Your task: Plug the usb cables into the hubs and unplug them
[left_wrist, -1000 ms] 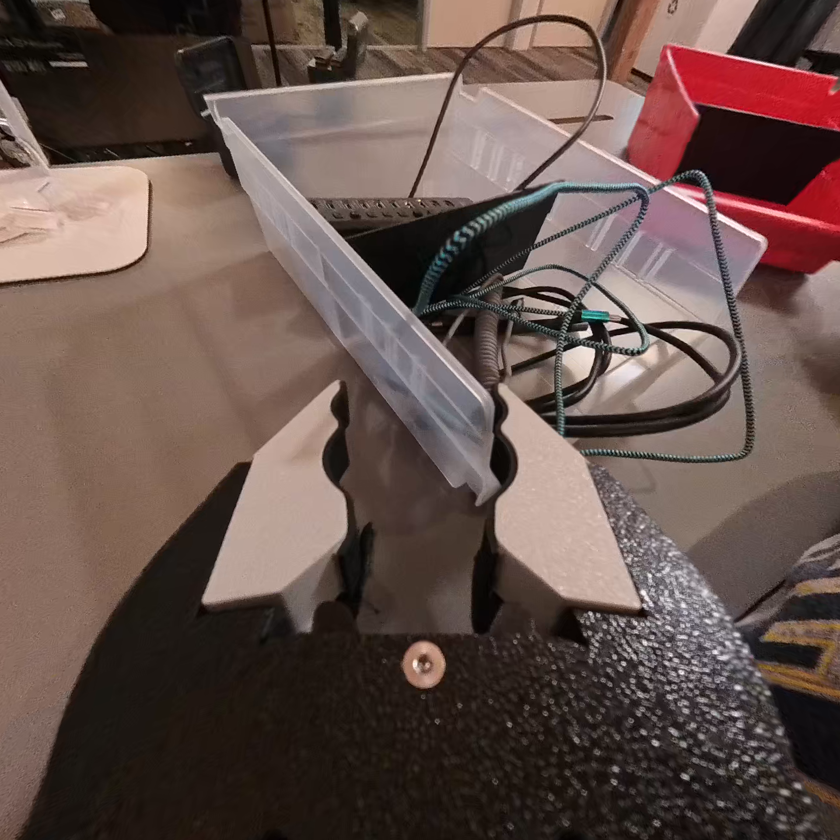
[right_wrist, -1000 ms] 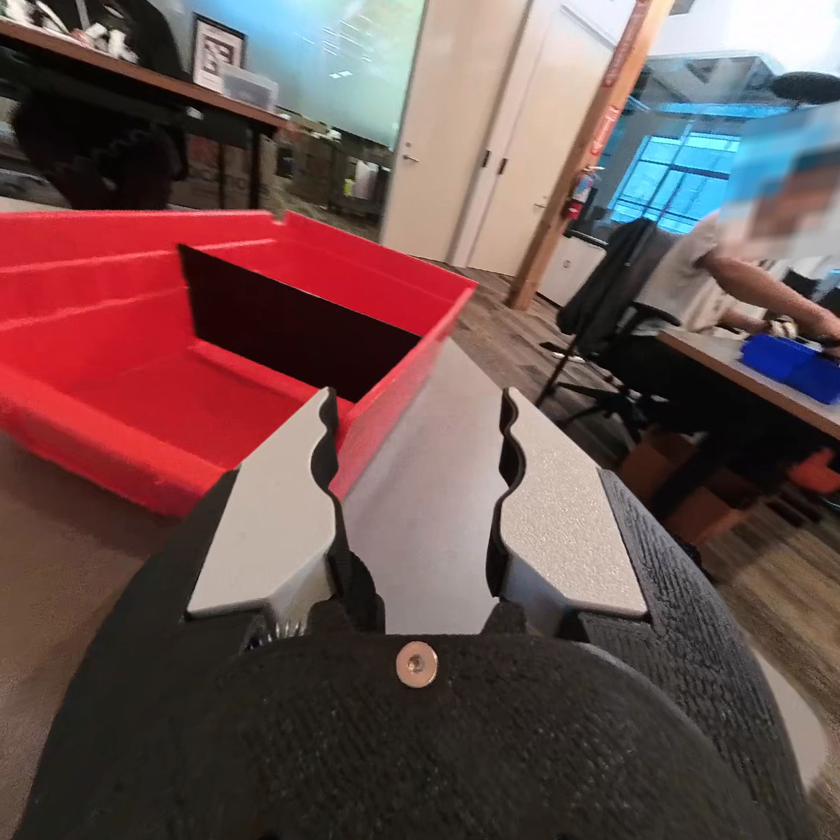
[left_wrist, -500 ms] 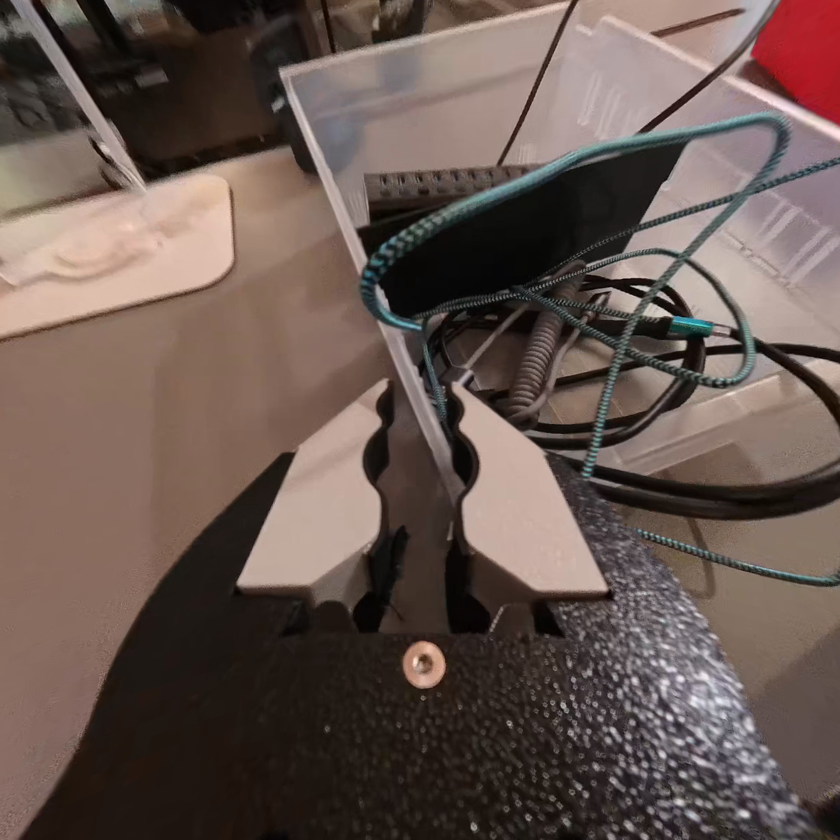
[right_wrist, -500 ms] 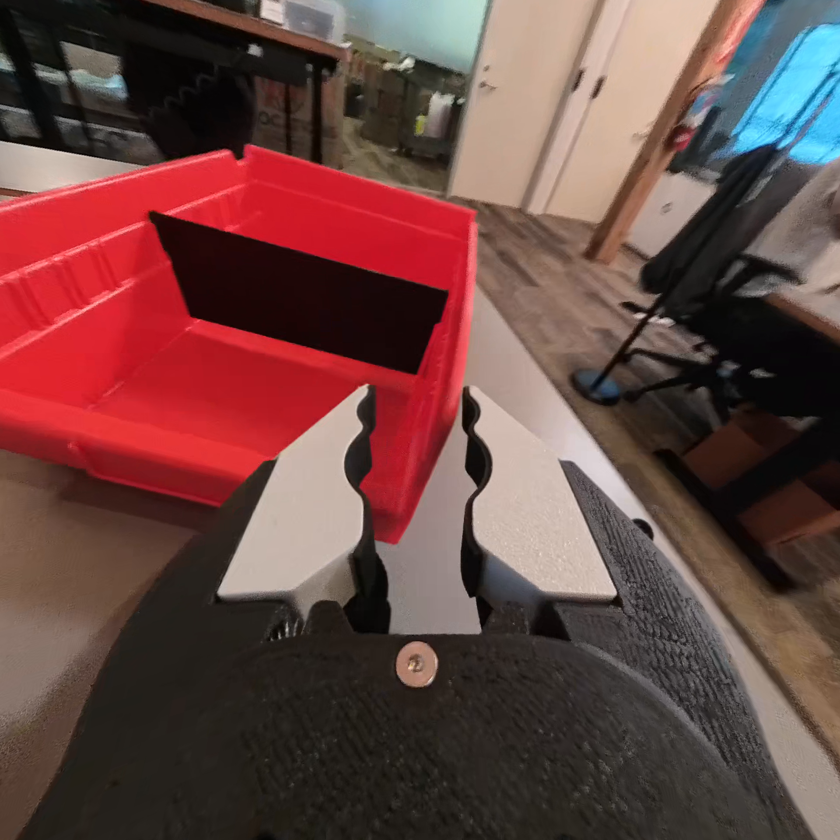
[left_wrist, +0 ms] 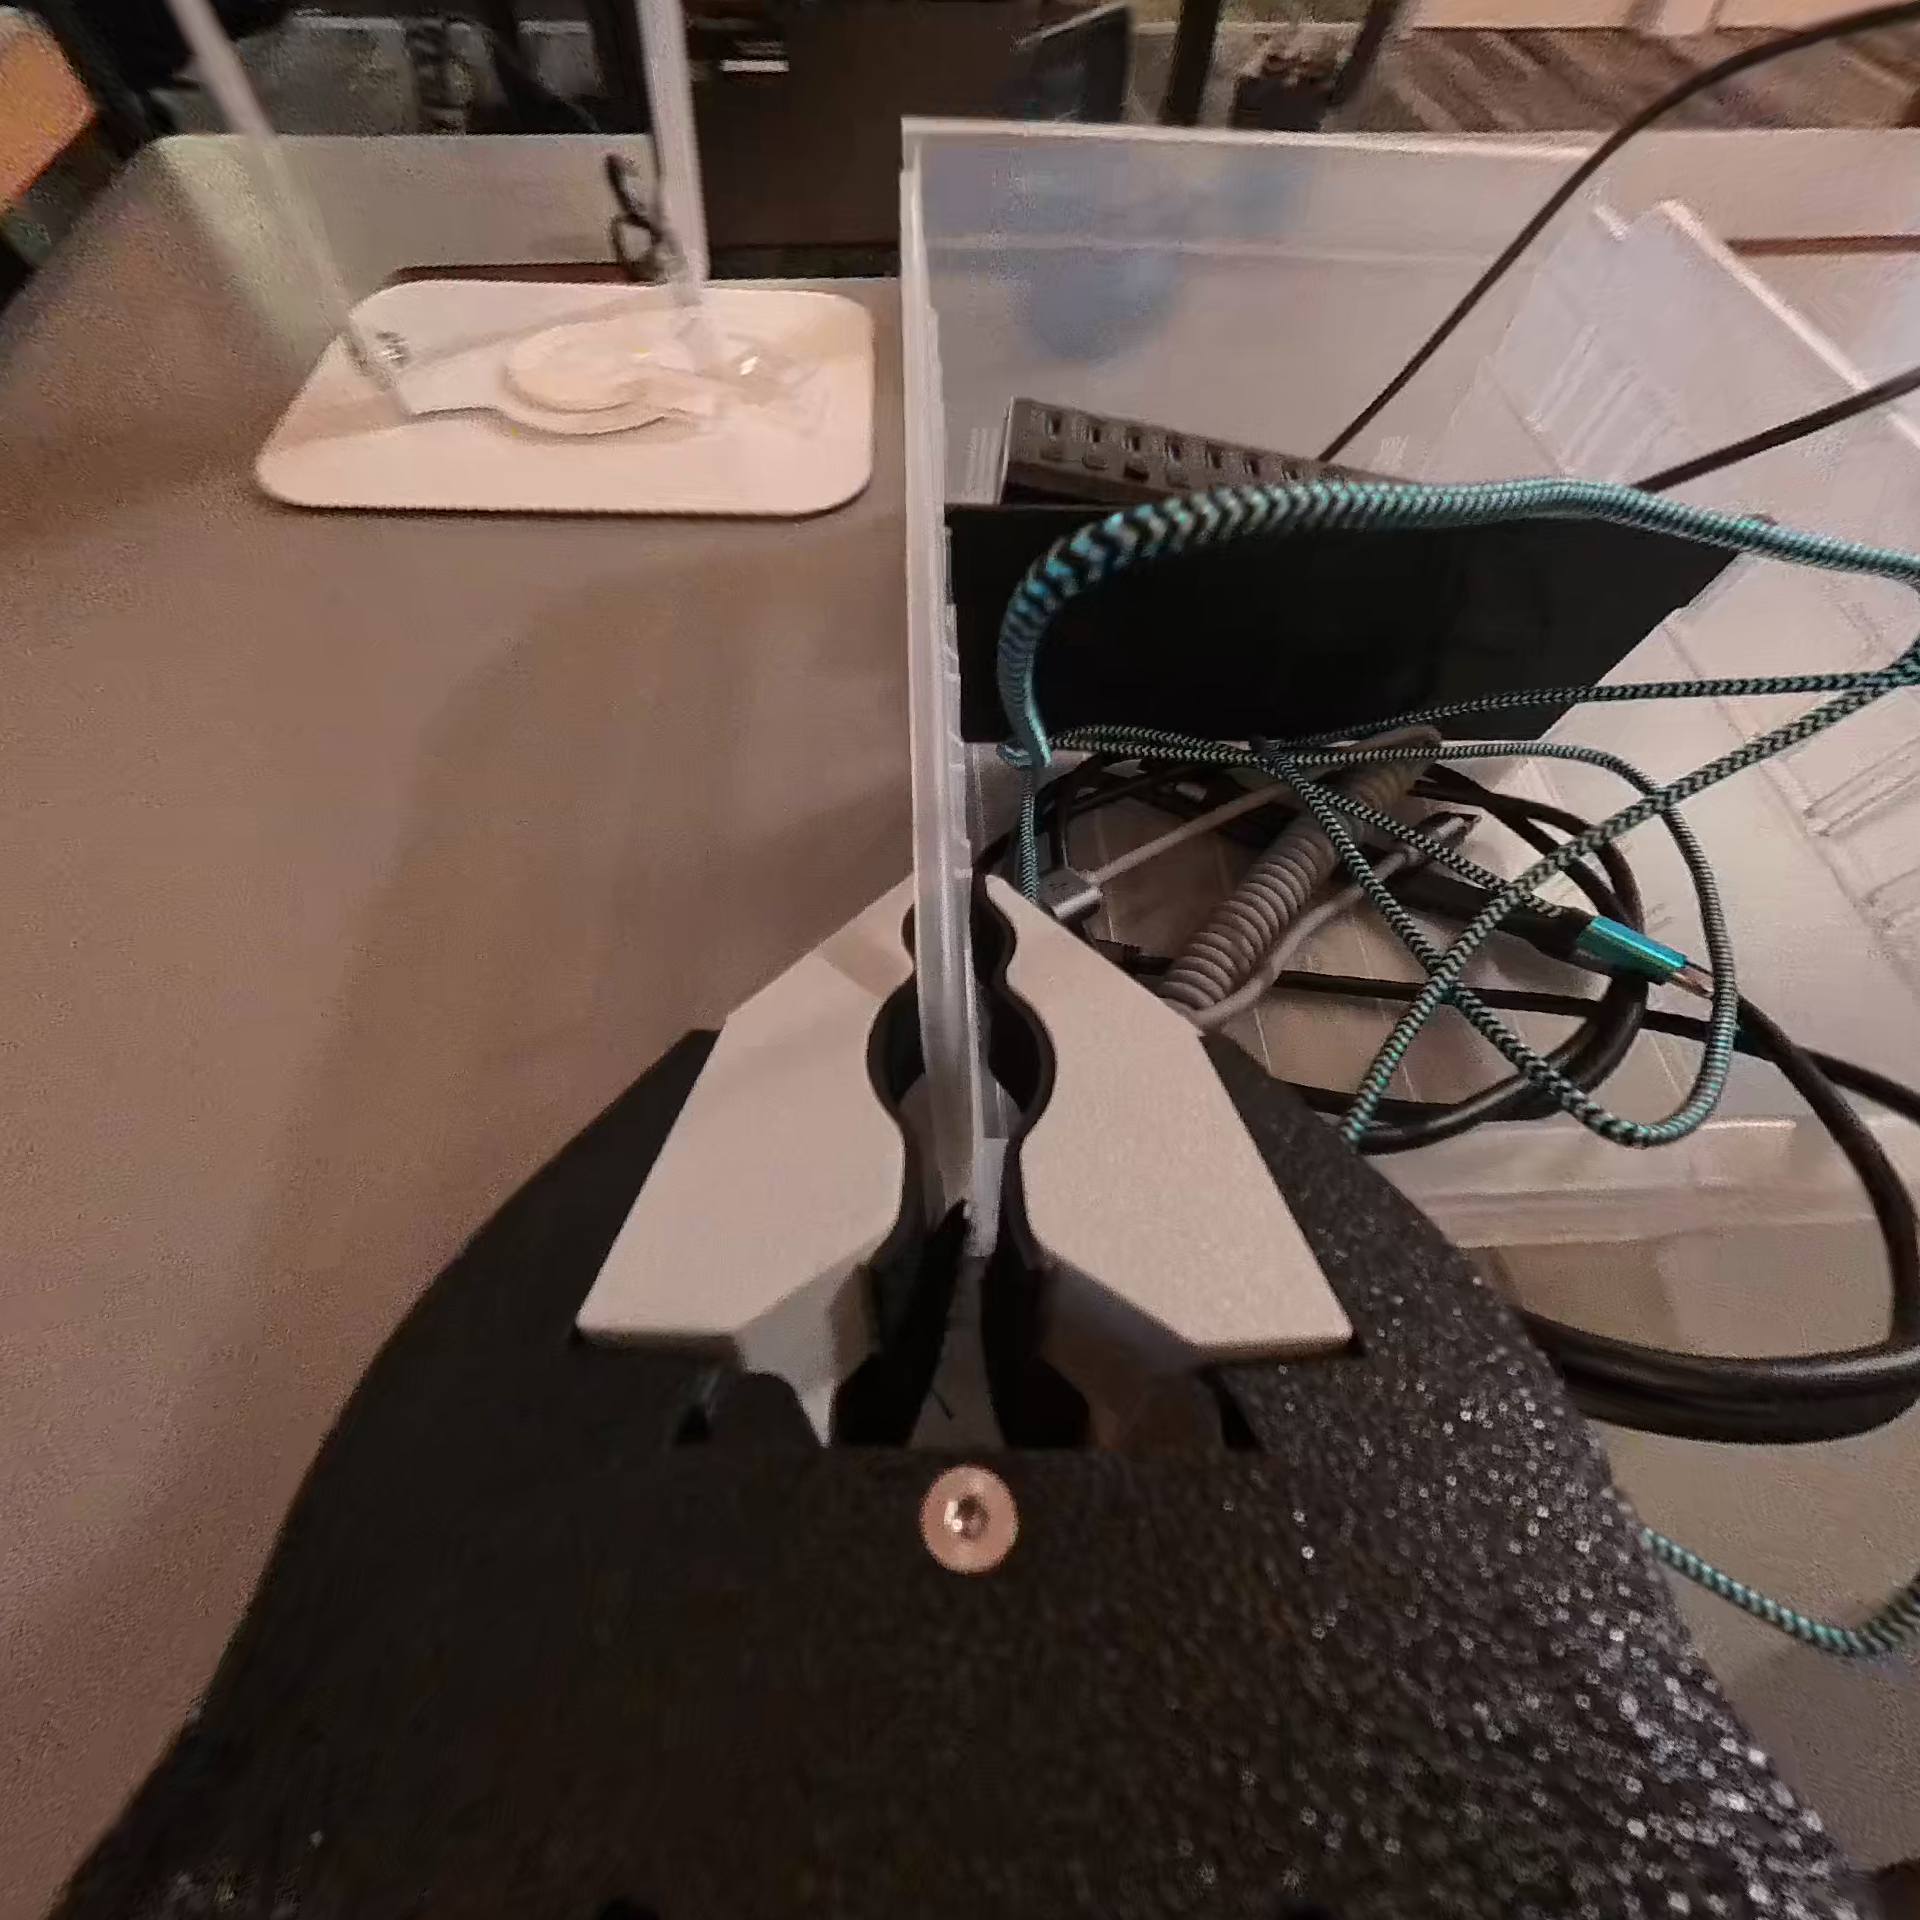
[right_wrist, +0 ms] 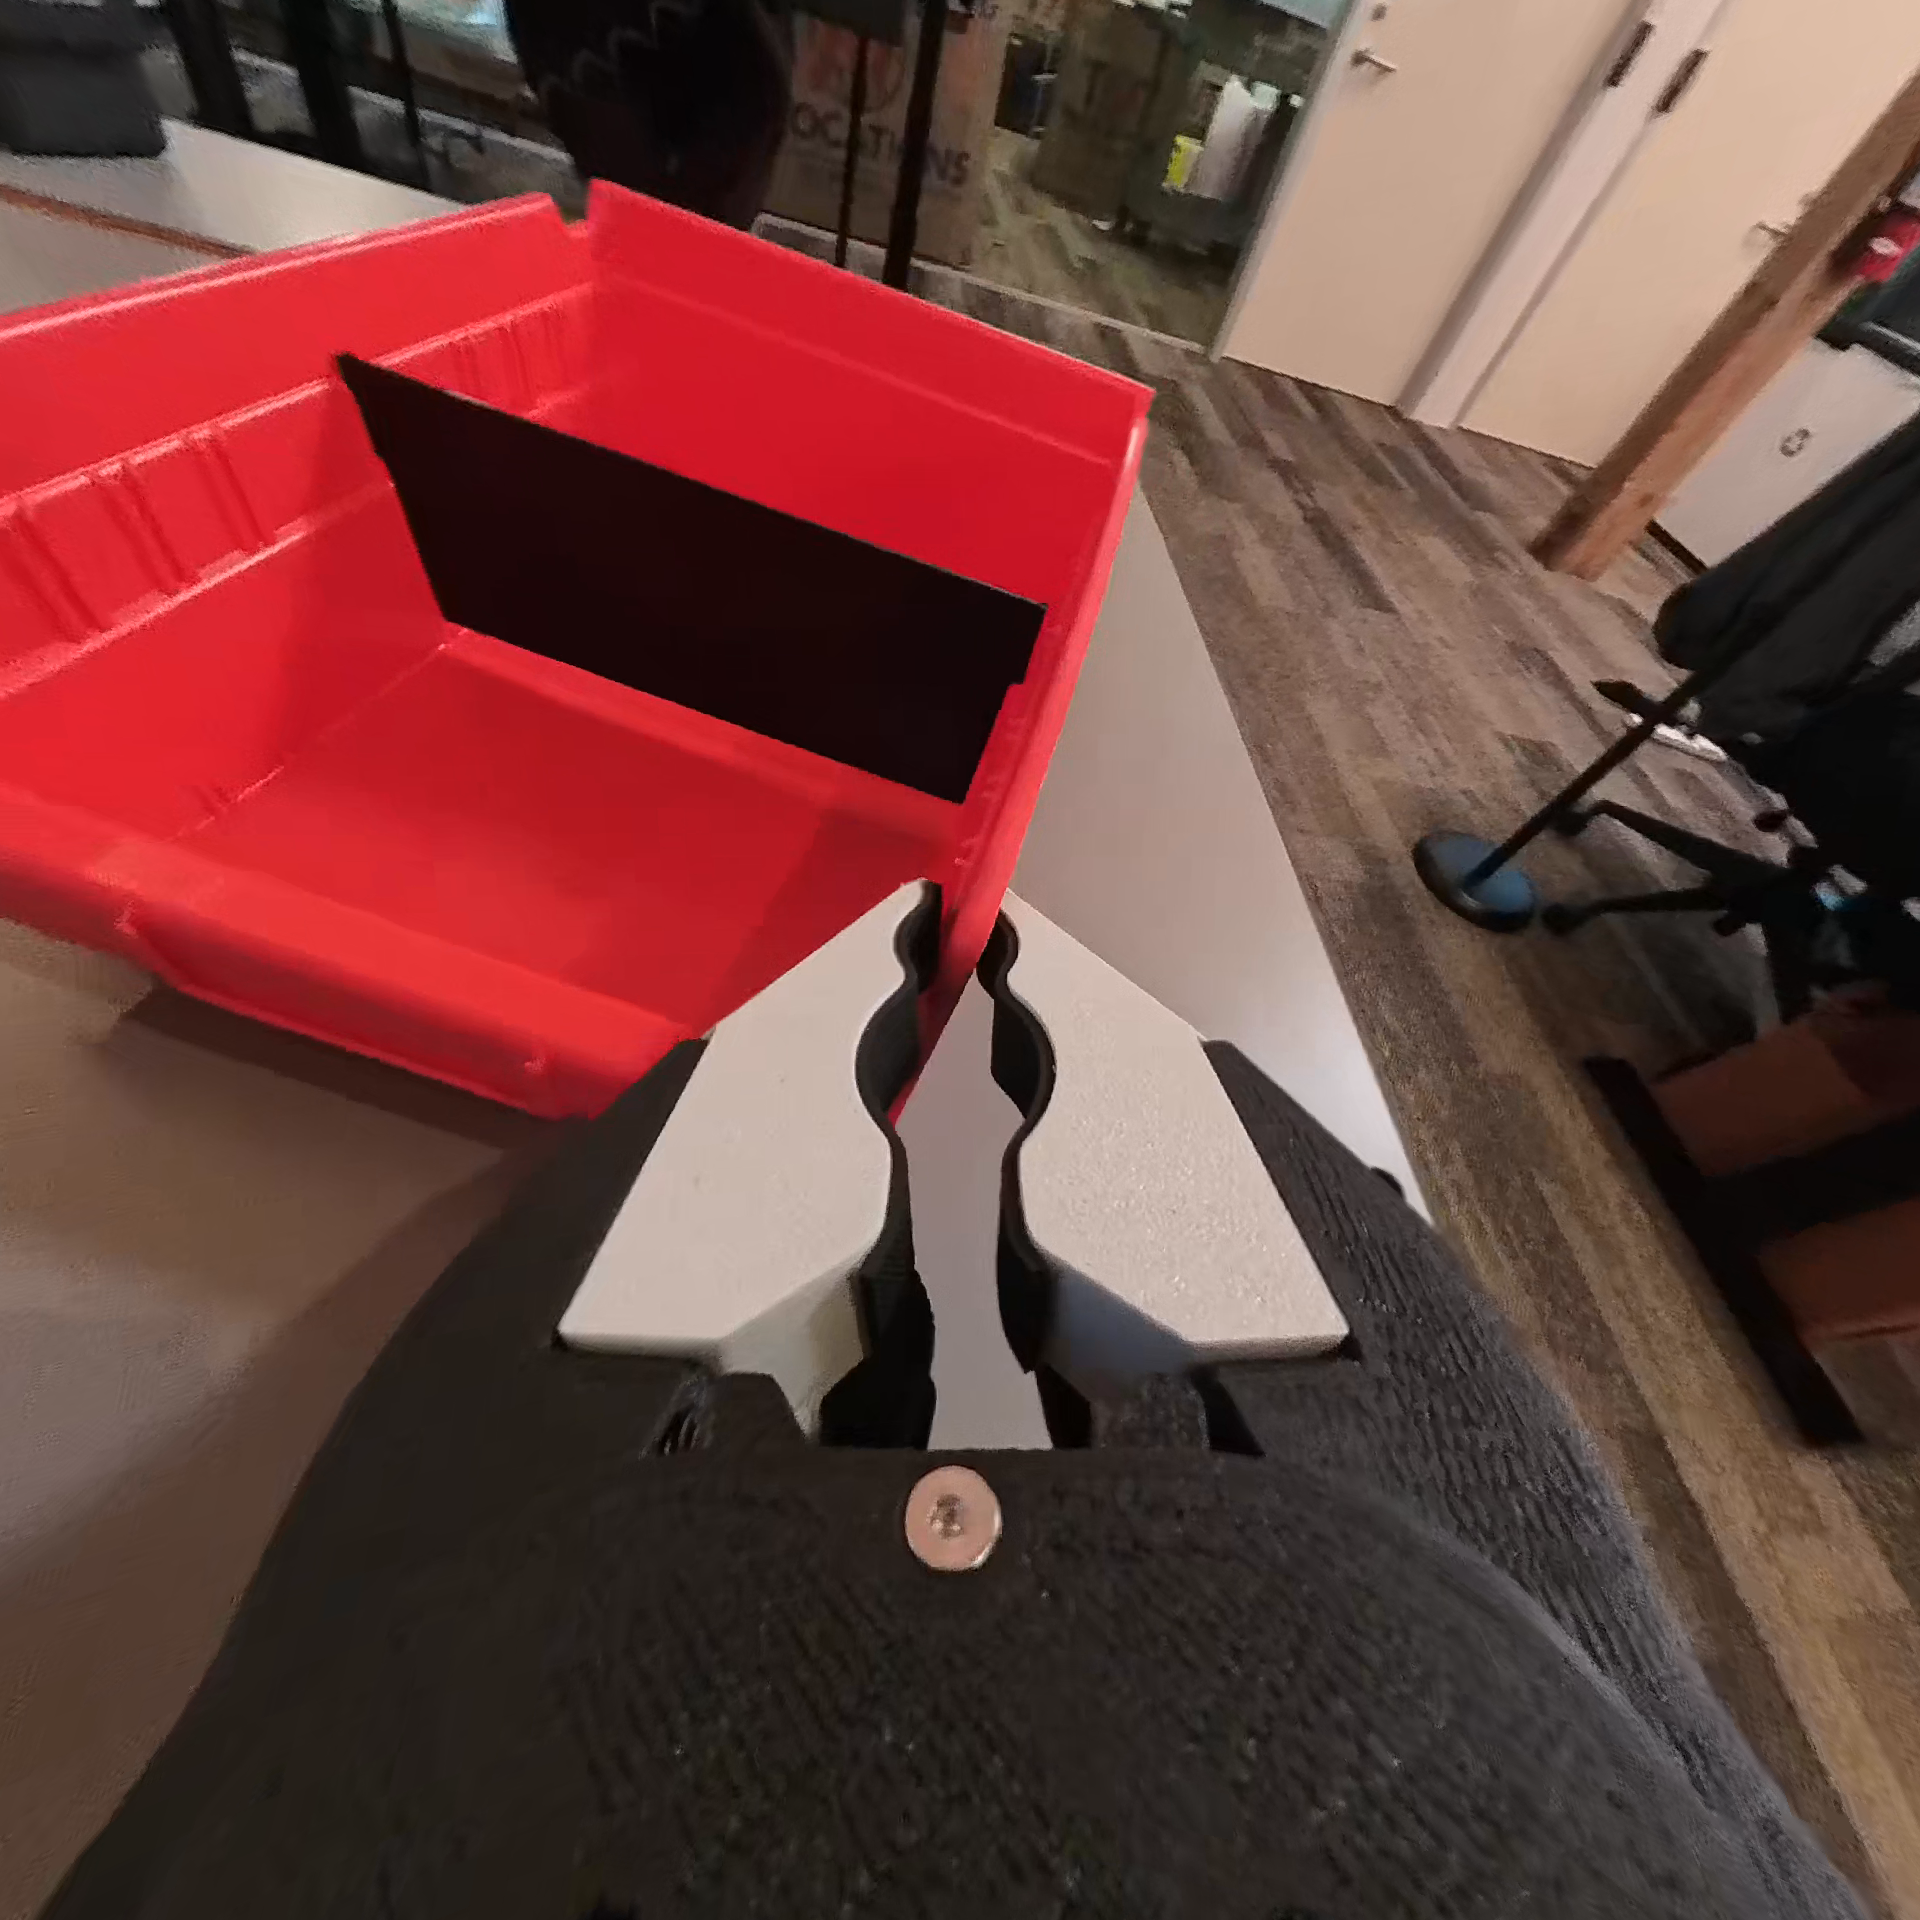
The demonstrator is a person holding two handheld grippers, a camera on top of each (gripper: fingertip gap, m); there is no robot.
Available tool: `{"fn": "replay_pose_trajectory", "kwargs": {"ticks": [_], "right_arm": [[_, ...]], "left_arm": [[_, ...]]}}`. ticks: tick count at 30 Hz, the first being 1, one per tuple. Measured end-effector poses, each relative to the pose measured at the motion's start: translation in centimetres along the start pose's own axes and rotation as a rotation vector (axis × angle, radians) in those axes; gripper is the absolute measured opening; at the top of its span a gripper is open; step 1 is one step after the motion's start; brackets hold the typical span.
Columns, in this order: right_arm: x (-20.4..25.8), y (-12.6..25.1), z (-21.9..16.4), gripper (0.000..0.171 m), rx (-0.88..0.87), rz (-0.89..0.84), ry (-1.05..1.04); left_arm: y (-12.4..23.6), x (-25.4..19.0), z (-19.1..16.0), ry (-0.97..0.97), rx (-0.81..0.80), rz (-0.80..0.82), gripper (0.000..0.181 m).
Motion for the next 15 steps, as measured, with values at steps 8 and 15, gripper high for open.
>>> {"fn": "replay_pose_trajectory", "kwargs": {"ticks": [8,15], "right_arm": [[-0.9,2.7,-1.4,0.006,0.004,0.072,0.129],[-0.7,3.9,-0.2,0.057,-0.096,-0.131,0.304]], "left_arm": [[4.3,6.2,-0.2,0.043,0.0,0.113,0.001],[6.3,10.6,-0.6,0.022,-0.008,0.109,0.002]]}}
Point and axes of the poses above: each gripper's, where its closed fingertips meet, y back along the fingers, z out of its top, x = y × z across the jaws, the point moved 8 cm from there along y, back along the fingers, and after that the axes turned 12 degrees about y, right-handed, at the moved point
